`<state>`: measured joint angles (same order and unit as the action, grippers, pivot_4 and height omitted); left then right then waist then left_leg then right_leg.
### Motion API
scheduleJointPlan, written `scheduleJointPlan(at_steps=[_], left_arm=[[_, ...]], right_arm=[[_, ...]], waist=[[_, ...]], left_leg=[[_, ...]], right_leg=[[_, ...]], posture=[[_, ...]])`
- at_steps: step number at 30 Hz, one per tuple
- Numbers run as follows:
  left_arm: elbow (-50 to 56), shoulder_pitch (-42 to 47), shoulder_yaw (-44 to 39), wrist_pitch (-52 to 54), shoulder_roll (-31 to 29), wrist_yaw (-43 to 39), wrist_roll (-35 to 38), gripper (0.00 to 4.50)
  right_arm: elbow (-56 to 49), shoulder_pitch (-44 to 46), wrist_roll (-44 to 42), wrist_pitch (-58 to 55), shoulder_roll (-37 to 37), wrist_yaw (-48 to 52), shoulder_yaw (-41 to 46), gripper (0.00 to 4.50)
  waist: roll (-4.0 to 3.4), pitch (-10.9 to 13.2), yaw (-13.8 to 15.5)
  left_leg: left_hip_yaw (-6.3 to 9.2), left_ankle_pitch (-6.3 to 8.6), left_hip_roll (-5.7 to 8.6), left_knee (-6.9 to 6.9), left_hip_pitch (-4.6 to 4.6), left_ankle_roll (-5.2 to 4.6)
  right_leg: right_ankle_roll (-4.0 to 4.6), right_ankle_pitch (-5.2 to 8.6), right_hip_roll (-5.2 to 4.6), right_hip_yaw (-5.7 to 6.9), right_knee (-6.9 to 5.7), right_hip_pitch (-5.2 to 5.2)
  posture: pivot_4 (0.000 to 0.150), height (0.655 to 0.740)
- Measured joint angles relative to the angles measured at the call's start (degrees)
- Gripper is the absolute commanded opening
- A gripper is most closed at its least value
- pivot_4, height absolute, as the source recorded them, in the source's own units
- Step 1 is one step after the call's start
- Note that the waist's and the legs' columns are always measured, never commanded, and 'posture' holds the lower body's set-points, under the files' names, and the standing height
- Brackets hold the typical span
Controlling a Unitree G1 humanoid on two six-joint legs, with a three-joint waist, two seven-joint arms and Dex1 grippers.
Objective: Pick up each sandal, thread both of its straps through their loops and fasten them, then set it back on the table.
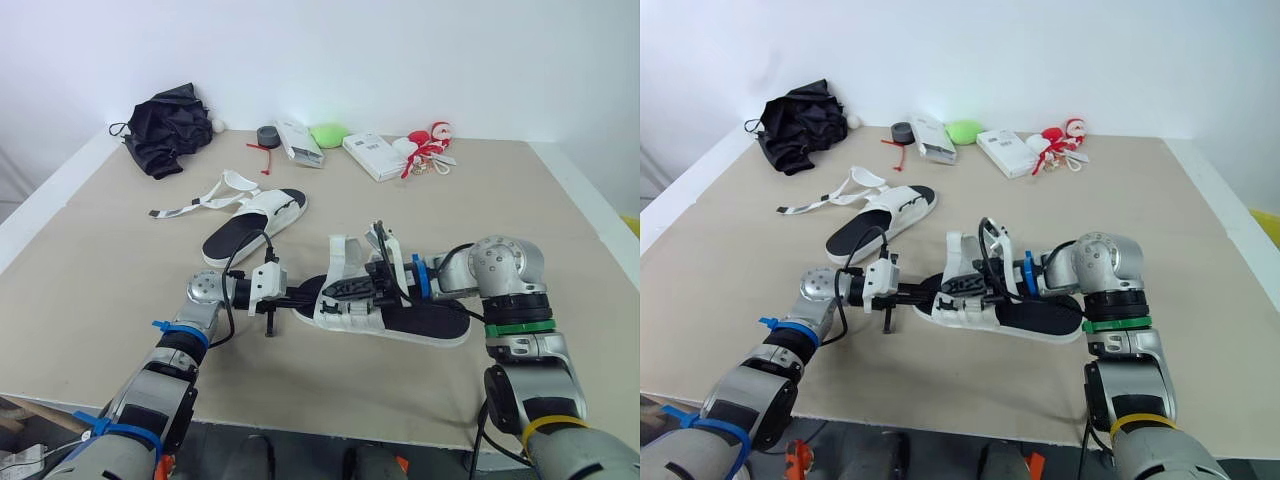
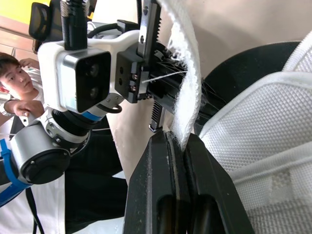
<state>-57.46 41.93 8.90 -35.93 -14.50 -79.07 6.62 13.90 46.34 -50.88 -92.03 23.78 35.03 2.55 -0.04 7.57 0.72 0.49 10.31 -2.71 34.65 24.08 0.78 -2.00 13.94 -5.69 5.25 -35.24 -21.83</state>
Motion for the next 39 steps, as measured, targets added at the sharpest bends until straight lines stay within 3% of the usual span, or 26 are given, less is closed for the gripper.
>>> scheduleJointPlan(at_steps=[15,19,23,25,26,28,32,39], left_arm=[[0.04,-0.09,0.02,0.01,0.22,-0.05,0.07,0.00],[0.29,-0.29,0.28,0.01,0.51,-0.38,0.10,0.00],[0.28,-0.47,0.28,0.03,0.48,-0.16,0.09,0.00],[0.28,-0.58,0.28,0.11,0.44,-0.08,0.09,0.00],[0.28,-0.62,0.28,0.14,0.43,-0.08,0.09,0.00],[0.28,-0.62,0.28,0.14,0.44,-0.09,0.09,0.00],[0.28,-0.55,0.28,0.15,0.39,-0.10,0.09,0.00],[0.26,-0.27,0.27,0.15,0.35,0.01,0.09,0.00]], right_arm=[[-8.16,-1.87,1.35,4.53,4.59,3.82,-7.32,0.04],[-21.43,-4.42,8.24,19.91,12.81,13.48,-20.53,0.04],[-23.10,-5.00,10.80,24.18,13.86,16.33,-22.89,0.04],[-23.05,-4.94,12.92,26.27,14.06,17.67,-24.09,0.73],[-22.34,-4.84,13.51,26.76,13.54,17.86,-24.41,1.35],[-22.14,-4.84,13.77,26.95,13.29,17.99,-24.56,1.68],[-18.07,-4.25,12.85,24.37,12.06,19.39,-22.66,3.05],[-8.86,1.57,8.23,16.52,8.20,19.73,-16.10,3.05]], waist=[[0.04,-0.14,0.02],[0.22,-0.29,0.08],[0.39,-0.40,0.08],[0.41,-0.45,0.08],[0.44,-0.48,0.08],[0.44,-0.49,0.08],[0.45,-0.48,0.08],[0.33,-0.18,0.08]], left_leg=[[0.06,0.00,0.00,0.01,0.03,0.00],[0.09,0.05,0.03,0.05,-0.01,0.07],[0.10,0.07,0.00,0.04,-0.10,0.12],[0.10,0.12,-0.01,0.04,-0.19,0.19],[0.10,0.16,-0.03,0.03,-0.25,0.27],[0.10,0.16,-0.03,0.03,-0.25,0.26],[0.08,0.15,-0.03,0.03,-0.27,0.25],[0.09,0.15,-0.02,0.04,-0.21,0.24]], right_leg=[[0.06,0.06,0.05,0.01,0.00,0.06],[-0.10,0.38,0.04,-0.01,0.02,0.27],[-0.04,0.42,0.04,0.02,0.02,0.32],[-0.03,0.42,0.04,0.01,0.02,0.37],[0.00,0.44,0.04,0.02,0.02,0.42],[0.00,0.44,0.04,0.02,0.02,0.42],[0.00,0.44,0.04,0.01,0.02,0.42],[0.00,0.40,0.04,0.02,0.02,0.37]], posture=[[0.150,0.7400],[0.150,0.7400],[0.150,0.7400],[0.150,0.7400],[0.150,0.7400],[0.150,0.7400],[0.150,0.7400],[0.150,0.7400]])
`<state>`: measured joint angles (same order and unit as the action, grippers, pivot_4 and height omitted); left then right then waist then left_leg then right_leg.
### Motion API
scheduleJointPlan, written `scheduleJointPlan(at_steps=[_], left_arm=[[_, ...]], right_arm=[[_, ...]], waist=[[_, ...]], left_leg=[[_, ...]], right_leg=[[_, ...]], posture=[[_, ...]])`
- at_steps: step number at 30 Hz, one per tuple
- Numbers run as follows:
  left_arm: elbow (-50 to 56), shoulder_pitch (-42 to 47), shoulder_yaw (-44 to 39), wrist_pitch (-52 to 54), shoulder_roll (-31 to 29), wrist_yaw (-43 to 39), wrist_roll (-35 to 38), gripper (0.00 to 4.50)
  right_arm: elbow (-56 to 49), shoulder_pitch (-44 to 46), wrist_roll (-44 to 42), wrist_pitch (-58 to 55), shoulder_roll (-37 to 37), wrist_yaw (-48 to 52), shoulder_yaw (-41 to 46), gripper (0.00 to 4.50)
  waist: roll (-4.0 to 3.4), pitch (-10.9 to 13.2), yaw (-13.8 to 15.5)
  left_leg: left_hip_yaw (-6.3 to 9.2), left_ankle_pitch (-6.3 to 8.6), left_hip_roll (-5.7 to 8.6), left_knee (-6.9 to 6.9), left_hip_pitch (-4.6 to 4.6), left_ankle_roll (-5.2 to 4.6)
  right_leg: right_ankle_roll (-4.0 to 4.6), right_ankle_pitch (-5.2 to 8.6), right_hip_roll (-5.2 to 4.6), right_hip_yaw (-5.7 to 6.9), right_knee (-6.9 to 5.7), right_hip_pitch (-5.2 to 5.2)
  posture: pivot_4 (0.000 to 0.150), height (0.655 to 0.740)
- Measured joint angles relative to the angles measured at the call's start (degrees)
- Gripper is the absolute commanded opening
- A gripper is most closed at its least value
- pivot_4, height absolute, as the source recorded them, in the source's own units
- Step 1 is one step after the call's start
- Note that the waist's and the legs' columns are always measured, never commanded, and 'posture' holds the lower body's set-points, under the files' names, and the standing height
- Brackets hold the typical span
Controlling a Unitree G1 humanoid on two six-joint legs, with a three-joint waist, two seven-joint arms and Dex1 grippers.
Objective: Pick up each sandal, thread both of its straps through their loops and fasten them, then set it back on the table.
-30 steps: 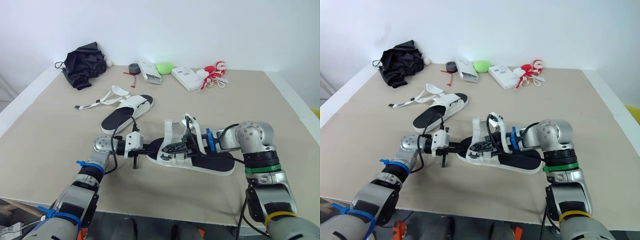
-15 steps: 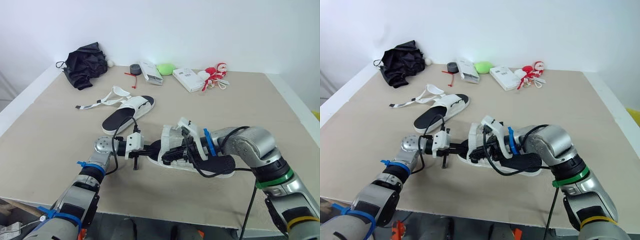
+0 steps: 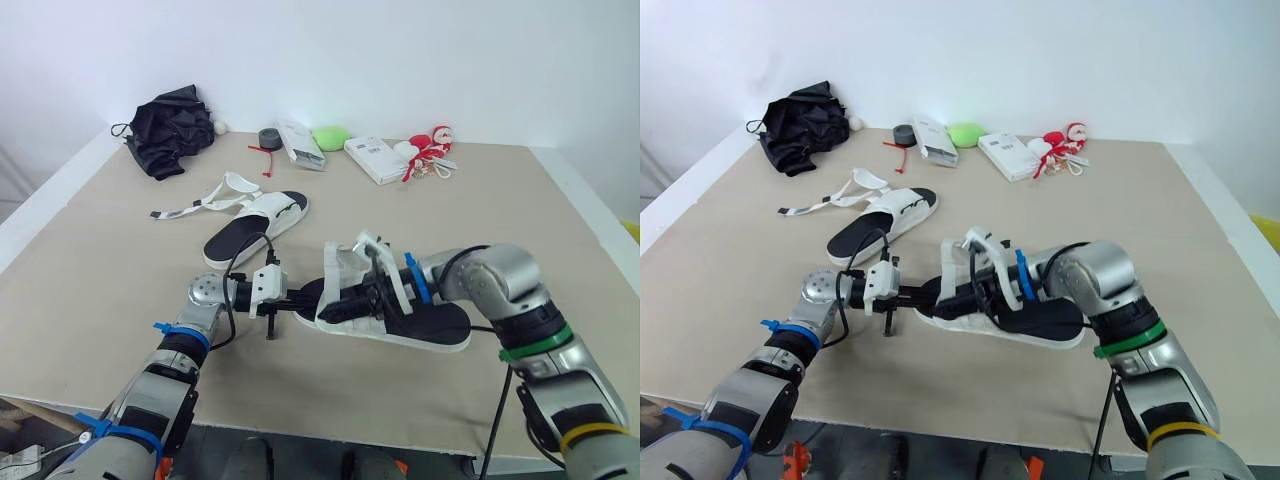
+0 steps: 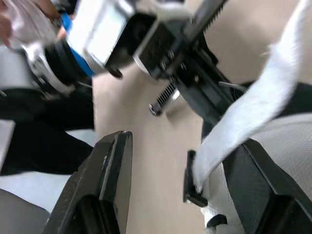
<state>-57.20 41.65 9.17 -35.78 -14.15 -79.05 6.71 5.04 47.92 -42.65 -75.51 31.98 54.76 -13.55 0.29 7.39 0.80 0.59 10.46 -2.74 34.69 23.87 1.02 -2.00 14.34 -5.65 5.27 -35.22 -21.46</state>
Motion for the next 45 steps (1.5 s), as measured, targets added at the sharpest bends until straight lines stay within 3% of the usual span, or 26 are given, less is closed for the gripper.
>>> scheduleJointPlan(at_steps=[6,10,11,16,27,45], left_arm=[[-0.05,0.08,-0.01,0.00,-0.15,0.13,0.00,0.00],[-0.15,0.05,-0.01,0.01,-0.18,0.58,0.00,0.00],[-0.16,-0.01,-0.01,0.01,-0.18,0.75,0.00,0.00],[-0.15,-0.07,-0.01,0.01,-0.20,0.91,0.00,0.00],[-0.14,-0.02,-0.01,0.01,-0.13,0.62,0.01,0.00],[-0.15,0.12,-0.01,0.02,-0.09,-0.05,0.03,0.00]], right_arm=[[4.98,2.68,-0.04,-3.27,-3.20,-3.07,2.80,3.05],[6.55,3.58,0.95,-3.32,-4.18,-5.01,2.99,2.17],[6.98,3.65,1.52,-3.27,-4.25,-5.67,3.17,1.62],[7.35,3.65,1.92,-3.12,-5.01,-6.45,4.82,0.04],[2.16,1.97,1.73,-3.46,-3.85,-5.65,4.65,0.04],[-11.98,-4.29,4.68,1.94,1.91,-3.11,-4.16,0.04]], waist=[[-0.14,0.11,-0.01],[-0.13,0.11,-0.02],[-0.13,0.11,-0.03],[-0.14,0.11,-0.03],[-0.16,0.11,-0.03],[-0.16,0.09,-0.03]], left_leg=[[-0.02,-0.02,0.01,0.01,0.01,-0.03],[-0.01,-0.02,0.00,0.00,0.00,-0.03],[-0.01,-0.02,0.00,0.01,0.00,-0.03],[-0.01,-0.02,-0.01,0.00,-0.01,-0.04],[-0.01,-0.03,-0.01,0.01,0.01,-0.05],[0.02,-0.01,0.00,0.00,0.01,-0.02]], right_leg=[[0.04,-0.14,0.00,-0.01,-0.01,-0.04],[0.05,-0.16,0.03,0.00,-0.01,-0.07],[0.05,-0.17,0.03,0.00,-0.01,-0.07],[0.05,-0.19,0.04,-0.01,-0.02,-0.07],[0.05,-0.20,0.04,-0.01,-0.02,-0.06],[0.05,-0.16,0.03,-0.01,-0.01,-0.04]], posture=[[0.150,0.7400],[0.150,0.7400],[0.150,0.7400],[0.150,0.7400],[0.150,0.7400],[0.150,0.7400]])
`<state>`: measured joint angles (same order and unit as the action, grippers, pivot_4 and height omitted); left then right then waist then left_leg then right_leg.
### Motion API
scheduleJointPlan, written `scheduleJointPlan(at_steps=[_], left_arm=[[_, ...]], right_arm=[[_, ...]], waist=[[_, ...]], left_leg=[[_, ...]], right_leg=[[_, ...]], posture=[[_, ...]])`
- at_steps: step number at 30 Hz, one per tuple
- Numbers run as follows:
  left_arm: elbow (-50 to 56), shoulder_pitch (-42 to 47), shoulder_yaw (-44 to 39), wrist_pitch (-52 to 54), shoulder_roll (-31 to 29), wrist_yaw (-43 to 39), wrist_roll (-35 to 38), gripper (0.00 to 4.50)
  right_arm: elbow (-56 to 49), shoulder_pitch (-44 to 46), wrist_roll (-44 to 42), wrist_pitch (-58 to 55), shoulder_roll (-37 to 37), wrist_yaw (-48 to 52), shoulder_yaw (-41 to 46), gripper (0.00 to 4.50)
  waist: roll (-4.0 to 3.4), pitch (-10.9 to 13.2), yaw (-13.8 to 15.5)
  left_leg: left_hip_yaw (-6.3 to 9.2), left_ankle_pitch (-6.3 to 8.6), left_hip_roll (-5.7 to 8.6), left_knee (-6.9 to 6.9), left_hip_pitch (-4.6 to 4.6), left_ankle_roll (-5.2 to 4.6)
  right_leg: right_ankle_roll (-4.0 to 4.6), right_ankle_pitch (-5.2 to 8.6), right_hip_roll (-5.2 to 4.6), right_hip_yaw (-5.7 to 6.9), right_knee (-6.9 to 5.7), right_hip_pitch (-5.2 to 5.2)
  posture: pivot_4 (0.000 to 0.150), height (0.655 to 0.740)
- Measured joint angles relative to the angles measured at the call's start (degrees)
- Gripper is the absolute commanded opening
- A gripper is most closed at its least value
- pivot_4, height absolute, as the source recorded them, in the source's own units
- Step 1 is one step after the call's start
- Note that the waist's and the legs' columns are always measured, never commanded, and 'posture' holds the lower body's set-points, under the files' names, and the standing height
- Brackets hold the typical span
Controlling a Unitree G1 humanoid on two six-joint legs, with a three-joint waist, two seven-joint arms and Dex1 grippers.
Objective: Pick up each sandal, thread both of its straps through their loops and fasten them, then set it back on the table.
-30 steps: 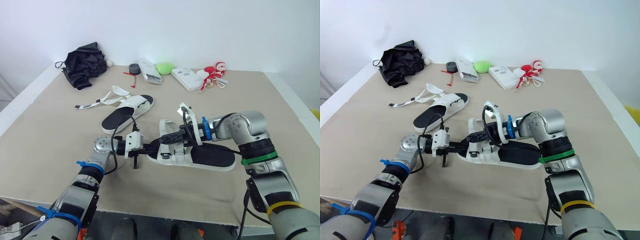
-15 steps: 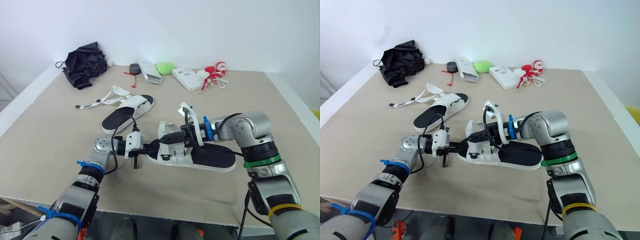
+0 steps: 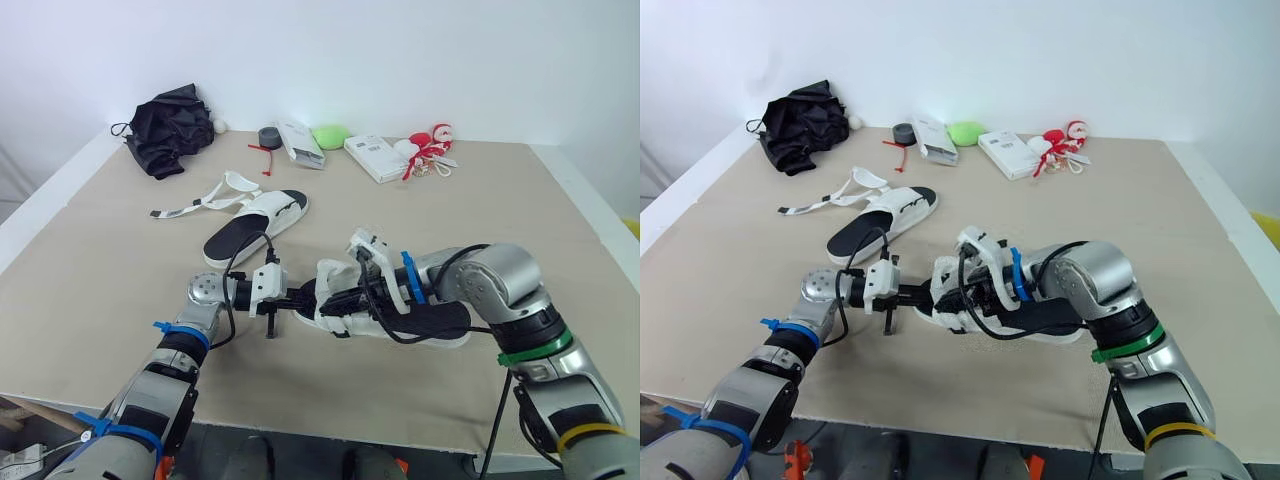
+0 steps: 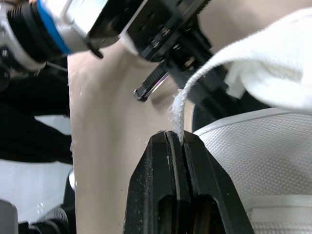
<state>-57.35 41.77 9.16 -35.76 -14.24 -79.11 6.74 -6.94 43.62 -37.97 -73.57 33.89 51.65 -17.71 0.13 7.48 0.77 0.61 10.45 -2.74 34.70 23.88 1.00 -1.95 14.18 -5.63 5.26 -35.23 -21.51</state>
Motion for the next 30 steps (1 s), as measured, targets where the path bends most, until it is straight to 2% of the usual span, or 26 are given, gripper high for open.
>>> scheduleJointPlan(at_steps=[3,8,9,13,15,21,24,27,30], left_arm=[[0.00,0.01,0.00,0.00,0.00,-0.02,0.00,0.00],[-0.05,0.01,0.00,0.15,-0.01,0.29,-0.01,0.00],[-0.06,0.01,0.00,0.18,-0.01,0.36,-0.01,0.00],[-0.05,0.07,0.00,0.49,0.04,0.33,0.00,0.00],[-0.05,0.16,-0.03,0.52,-0.09,-0.04,0.02,0.00],[-0.05,0.23,-0.03,0.58,-0.02,-0.06,0.03,0.00],[-0.12,0.21,0.00,0.65,0.01,-0.03,0.00,0.00],[-0.15,0.23,-0.01,0.65,-0.11,-0.05,0.00,0.00],[-0.29,0.29,-0.01,0.66,-0.06,0.15,0.00,0.00]], right_arm=[[-0.07,-0.53,0.59,1.81,0.04,0.13,0.16,0.96],[0.38,-1.00,0.55,3.31,-0.40,0.26,1.06,3.22],[0.37,-1.00,0.47,3.33,-0.34,0.45,1.19,3.42],[-0.60,-1.37,-0.37,3.48,2.81,1.81,3.52,3.42],[-3.77,-3.77,-2.20,4.15,6.36,3.56,7.69,3.42],[-9.88,-10.29,-5.60,6.79,9.16,4.58,16.46,3.42],[-17.58,-12.98,-10.49,6.46,9.90,3.04,22.71,3.42],[-24.57,-18.13,-9.73,5.48,12.18,-0.48,20.19,3.42],[-26.02,-20.14,-8.80,2.18,9.97,-6.46,16.90,3.42]], waist=[[0.04,-0.02,0.00],[0.04,0.01,0.00],[0.03,0.01,0.00],[0.05,0.03,0.01],[0.04,0.02,0.02],[0.12,0.11,0.08],[0.18,0.22,0.09],[0.24,0.22,0.08],[0.10,0.33,0.02]], left_leg=[[0.00,0.00,0.00,0.00,-0.01,0.00],[0.01,0.00,0.00,0.00,-0.01,0.00],[0.01,0.00,0.00,0.00,0.00,0.00],[0.00,0.05,0.00,0.00,0.01,0.08],[0.01,0.04,0.01,0.00,-0.05,0.07],[-0.03,0.07,0.01,0.00,-0.02,0.11],[0.00,0.10,-0.01,-0.02,-0.03,0.17],[0.04,0.17,-0.03,-0.03,-0.06,0.28],[-0.10,0.18,0.03,-0.04,-0.09,0.30]], right_leg=[[0.00,0.02,0.00,0.01,0.00,0.01],[0.00,0.01,0.00,0.01,0.00,-0.01],[0.00,0.01,0.00,0.01,0.00,-0.01],[0.00,0.02,-0.02,0.00,0.00,-0.02],[0.00,0.02,-0.02,0.01,0.00,0.00],[-0.01,0.04,-0.03,0.01,0.04,0.00],[0.00,0.04,-0.03,0.03,0.06,-0.01],[0.06,0.09,-0.04,0.06,0.06,0.00],[0.04,0.08,-0.25,0.05,0.08,-0.03]], posture=[[0.150,0.7400],[0.150,0.7400],[0.150,0.7400],[0.150,0.7400],[0.150,0.7400],[0.150,0.7400],[0.150,0.7400],[0.150,0.7400],[0.150,0.7400]])
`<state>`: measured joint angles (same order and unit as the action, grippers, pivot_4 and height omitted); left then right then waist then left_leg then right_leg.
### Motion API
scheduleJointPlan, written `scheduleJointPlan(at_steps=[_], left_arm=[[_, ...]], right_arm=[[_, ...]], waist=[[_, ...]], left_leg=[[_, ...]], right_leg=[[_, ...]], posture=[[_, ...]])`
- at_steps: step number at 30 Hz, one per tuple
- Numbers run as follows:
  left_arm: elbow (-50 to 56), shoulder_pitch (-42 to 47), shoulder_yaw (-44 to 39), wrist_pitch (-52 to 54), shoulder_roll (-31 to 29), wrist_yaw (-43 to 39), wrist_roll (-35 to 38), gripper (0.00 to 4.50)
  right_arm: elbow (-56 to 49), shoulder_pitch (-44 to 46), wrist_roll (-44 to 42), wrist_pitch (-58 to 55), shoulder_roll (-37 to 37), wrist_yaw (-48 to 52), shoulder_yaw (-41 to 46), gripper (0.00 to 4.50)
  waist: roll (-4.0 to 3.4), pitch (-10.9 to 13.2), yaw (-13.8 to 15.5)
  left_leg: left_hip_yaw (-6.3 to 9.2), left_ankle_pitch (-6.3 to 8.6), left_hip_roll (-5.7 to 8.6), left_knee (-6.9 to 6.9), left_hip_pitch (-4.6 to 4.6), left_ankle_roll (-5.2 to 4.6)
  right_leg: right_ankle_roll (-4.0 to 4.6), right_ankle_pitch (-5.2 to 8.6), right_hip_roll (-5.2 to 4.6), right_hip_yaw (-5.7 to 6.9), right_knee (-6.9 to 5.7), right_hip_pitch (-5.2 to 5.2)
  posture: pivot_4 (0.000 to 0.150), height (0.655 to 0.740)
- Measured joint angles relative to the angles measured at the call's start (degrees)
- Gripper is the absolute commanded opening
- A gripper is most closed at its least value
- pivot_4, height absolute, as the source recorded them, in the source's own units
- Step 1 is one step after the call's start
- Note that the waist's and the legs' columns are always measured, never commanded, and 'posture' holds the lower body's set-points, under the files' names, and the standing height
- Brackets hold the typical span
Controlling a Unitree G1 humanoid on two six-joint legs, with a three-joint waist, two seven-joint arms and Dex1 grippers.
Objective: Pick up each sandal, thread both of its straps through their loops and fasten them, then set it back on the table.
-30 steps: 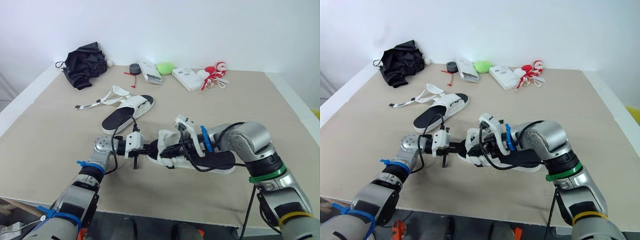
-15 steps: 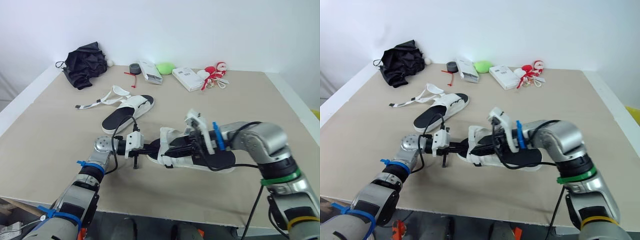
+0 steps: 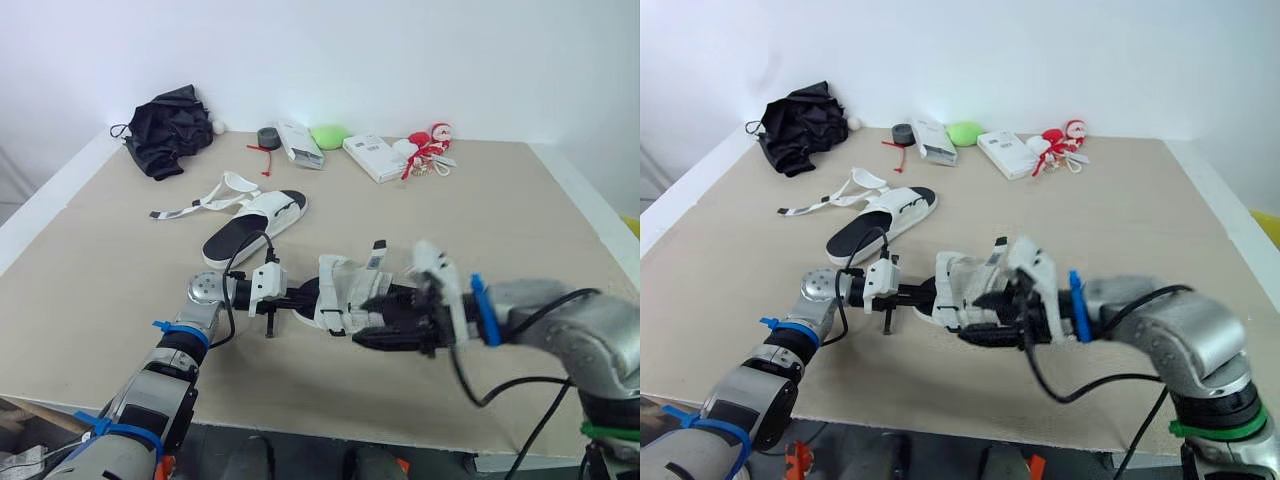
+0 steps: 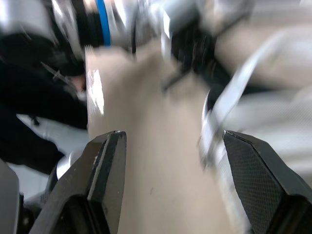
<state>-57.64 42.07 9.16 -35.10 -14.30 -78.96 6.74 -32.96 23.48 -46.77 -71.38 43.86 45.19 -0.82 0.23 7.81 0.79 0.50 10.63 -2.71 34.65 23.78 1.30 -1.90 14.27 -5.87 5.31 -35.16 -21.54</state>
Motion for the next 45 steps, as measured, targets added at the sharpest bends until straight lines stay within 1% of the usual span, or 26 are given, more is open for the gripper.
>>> scheduleJointPlan(at_steps=[2,4,11,16,26,32,37,43,45], left_arm=[[-0.17,0.06,0.00,0.02,0.04,0.18,0.00,0.00],[-0.18,0.06,0.01,0.02,0.06,0.10,0.00,0.00],[-0.27,0.16,0.01,0.02,0.07,-0.01,0.00,0.00],[-0.38,0.33,0.01,0.02,0.03,-0.03,-0.01,0.00],[-0.42,0.41,0.01,0.02,-0.13,0.11,-0.02,0.00],[-0.41,0.41,0.01,0.02,-0.08,0.07,-0.02,0.00],[-0.41,0.41,0.01,0.02,-0.08,0.02,-0.02,0.00],[-0.40,0.47,0.00,0.02,-0.35,-0.15,-0.01,0.00],[-0.40,0.50,0.00,0.02,-0.39,-0.15,-0.01,0.00]], right_arm=[[-0.01,-0.02,0.30,-4.66,-4.89,-7.02,-0.51,3.42],[-0.44,0.01,0.16,-8.01,-8.52,-11.42,-0.62,3.42],[-2.92,0.11,0.00,-14.24,-11.36,-17.66,-1.52,3.42],[-2.74,0.57,0.19,-16.36,-13.13,-19.92,-1.98,3.42],[-0.52,2.32,1.49,-16.29,-14.82,-21.31,-5.03,3.42],[-0.54,2.41,1.61,-16.47,-13.21,-21.55,-5.30,3.42],[-0.61,2.41,1.61,-16.91,-13.36,-21.88,-5.25,3.42],[0.91,1.33,2.71,-19.44,-22.46,-26.65,-2.79,3.42],[1.84,1.33,2.93,-19.79,-24.32,-27.08,-2.16,3.42]], waist=[[0.02,0.00,0.00],[0.01,-0.01,0.00],[-0.01,-0.05,-0.01],[-0.05,-0.06,-0.01],[0.03,-0.01,-0.06],[0.04,0.00,-0.07],[0.04,0.00,-0.07],[0.04,0.02,-0.10],[0.03,0.03,-0.12]], left_leg=[[0.00,0.00,0.00,0.01,0.00,0.00],[0.00,0.00,-0.01,0.01,-0.01,-0.01],[0.01,-0.01,-0.01,0.01,-0.01,-0.01],[0.01,0.00,-0.01,0.01,-0.01,-0.01],[0.04,0.00,-0.02,0.01,-0.01,-0.01],[0.02,0.00,0.00,0.01,-0.01,0.00],[0.02,0.00,0.00,0.01,-0.01,-0.01],[0.04,0.00,-0.05,0.00,-0.01,-0.01],[0.03,0.00,-0.06,-0.01,0.00,-0.01]], right_leg=[[-0.02,-0.01,-0.01,0.03,0.00,0.00],[-0.03,-0.02,-0.02,0.03,0.00,0.01],[-0.03,-0.02,-0.02,0.03,0.00,0.02],[-0.03,-0.02,-0.02,0.03,0.00,0.01],[-0.03,-0.02,-0.01,0.04,0.00,-0.01],[-0.03,-0.02,-0.07,0.05,0.00,-0.01],[-0.04,-0.02,-0.08,0.05,0.00,-0.01],[-0.04,-0.02,-0.06,0.11,0.00,-0.05],[-0.04,-0.03,-0.06,0.11,0.00,-0.08]], posture=[[0.150,0.7400],[0.150,0.7400],[0.150,0.7400],[0.150,0.7400],[0.150,0.7400],[0.150,0.7400],[0.150,0.7400],[0.150,0.7400],[0.150,0.7400]])
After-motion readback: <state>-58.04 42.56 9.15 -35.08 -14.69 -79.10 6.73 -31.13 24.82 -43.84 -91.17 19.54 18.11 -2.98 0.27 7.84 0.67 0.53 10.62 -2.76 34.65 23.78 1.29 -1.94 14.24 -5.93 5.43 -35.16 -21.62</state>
